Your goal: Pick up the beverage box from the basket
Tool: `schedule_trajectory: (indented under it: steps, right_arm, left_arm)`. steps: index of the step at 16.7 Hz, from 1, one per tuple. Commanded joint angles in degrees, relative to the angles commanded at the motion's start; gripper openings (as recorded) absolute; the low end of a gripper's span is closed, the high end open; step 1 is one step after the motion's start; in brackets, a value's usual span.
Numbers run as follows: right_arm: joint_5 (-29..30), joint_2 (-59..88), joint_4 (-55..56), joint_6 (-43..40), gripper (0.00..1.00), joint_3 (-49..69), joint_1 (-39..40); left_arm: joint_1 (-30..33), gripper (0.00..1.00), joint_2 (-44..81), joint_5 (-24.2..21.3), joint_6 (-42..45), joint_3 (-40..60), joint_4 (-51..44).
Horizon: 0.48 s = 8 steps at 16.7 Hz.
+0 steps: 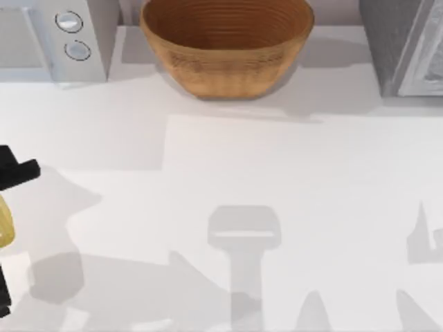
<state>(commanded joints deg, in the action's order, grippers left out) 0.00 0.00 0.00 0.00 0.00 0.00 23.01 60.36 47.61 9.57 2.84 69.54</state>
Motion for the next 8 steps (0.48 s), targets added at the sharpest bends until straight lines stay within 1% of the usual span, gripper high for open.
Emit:
schedule_trajectory:
  steps: [3,8]
  right_arm:
    - [0.0,0.0,0.0,0.0,1.0,0.0,0.0]
    - [0.0,0.0,0.0,0.0,1.0,0.0,0.0]
  left_arm:
    - [-2.1,0.0,8.1,-1.9,-0.7,0.2,8.0]
    - [-6.1,0.0,22.8,-6.4,-1.9,0.4,22.0]
